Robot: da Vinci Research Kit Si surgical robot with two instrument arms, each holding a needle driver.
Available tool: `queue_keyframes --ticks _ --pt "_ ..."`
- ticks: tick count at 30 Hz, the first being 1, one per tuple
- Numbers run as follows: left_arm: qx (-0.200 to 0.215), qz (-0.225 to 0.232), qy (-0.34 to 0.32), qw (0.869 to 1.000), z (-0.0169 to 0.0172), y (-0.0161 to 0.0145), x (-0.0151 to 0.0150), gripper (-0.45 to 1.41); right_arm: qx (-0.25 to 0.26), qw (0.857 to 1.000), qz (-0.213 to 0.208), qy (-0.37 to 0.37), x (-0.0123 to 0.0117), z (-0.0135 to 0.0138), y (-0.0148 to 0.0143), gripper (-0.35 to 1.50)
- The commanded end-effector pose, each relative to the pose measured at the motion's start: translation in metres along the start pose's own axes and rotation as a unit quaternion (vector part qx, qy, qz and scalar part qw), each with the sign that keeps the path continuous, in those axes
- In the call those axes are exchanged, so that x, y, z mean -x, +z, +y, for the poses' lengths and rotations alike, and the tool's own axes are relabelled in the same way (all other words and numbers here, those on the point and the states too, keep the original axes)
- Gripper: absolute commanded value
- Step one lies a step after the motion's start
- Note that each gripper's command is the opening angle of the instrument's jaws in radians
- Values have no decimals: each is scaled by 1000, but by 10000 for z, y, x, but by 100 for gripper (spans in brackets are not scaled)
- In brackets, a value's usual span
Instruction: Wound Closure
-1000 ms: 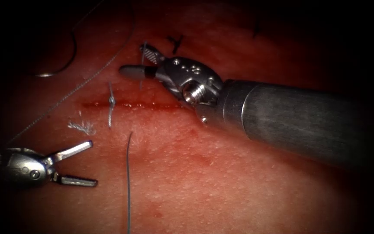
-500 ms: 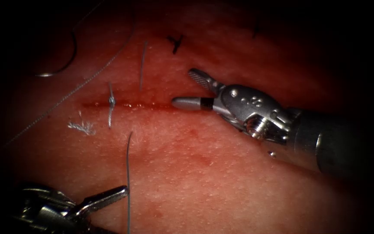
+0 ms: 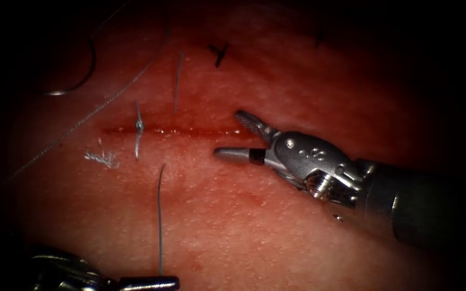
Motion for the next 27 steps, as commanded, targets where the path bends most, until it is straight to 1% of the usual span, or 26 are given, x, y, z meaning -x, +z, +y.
queue_keyframes --ticks 1,3,4,5,6,7,8,9,10,11,13,14,15,16,17,20,21,22,23,24,27 --pt "2 2 2 1000 -1 7 1 -45 0 1000 2 -7 -3 1 7 104" --pt "7 3 2 1000 -1 6 0 -45 -10 1000 6 -23 -2 0 5 103" --pt "6 -5 1 1000 -5 6 4 -45 -42 998 21 -52 1 -7 2 89" --pt "6 -5 1 1000 -7 7 6 -45 -58 996 25 -66 3 -11 1 83" --pt "5 -8 -1 1000 -14 7 13 -45 -90 991 19 -99 5 -21 0 61" --pt "5 -8 -1 1000 -14 7 13 -45 -90 991 19 -99 5 -21 0 61" --pt "4 -12 -2 1000 -19 9 21 -45 -113 982 8 -151 4 -32 0 35" --pt "4 -12 -2 1000 -19 9 21 -45 -113 982 8 -151 4 -32 0 35" --pt "4 -14 -3 1000 -23 10 26 -45 -118 978 5 -170 4 -35 0 35" --pt "4 -13 -5 1000 -29 12 34 -45 -127 969 5 -212 -1 -45 0 40" --pt "10 -13 -6 1000 -34 14 43 -45 -135 961 8 -240 -7 -49 2 49" --pt "26 -3 -6 1000 -39 15 53 -45 -136 954 15 -268 -16 -51 5 71" --pt "33 1 -6 999 -40 15 57 -45 -134 951 20 -277 -21 -51 6 83" --pt "33 1 -6 999 -40 15 57 -45 -134 951 20 -277 -21 -51 6 83" --pt "41 5 -5 999 -41 15 67 -45 -127 945 34 -298 -30 -54 11 96" --pt "48 8 -3 999 -40 14 77 -45 -120 935 50 -331 -40 -60 22 96" --pt "52 11 -1 999 -40 12 83 -45 -115 926 61 -354 -45 -63 30 91" --pt "53 12 2 999 -40 11 85 -45 -112 923 67 -361 -47 -63 32 89" --pt "55 13 -1 998 -40 9 86 -45 -108 920 72 -371 -50 -63 35 91" --pt "56 14 -1 998 -41 7 87 -45 -103 910 82 -393 -54 -64 40 96" --pt "56 14 -4 998 -41 7 87 -45 -102 897 96 -420 -58 -68 48 96"
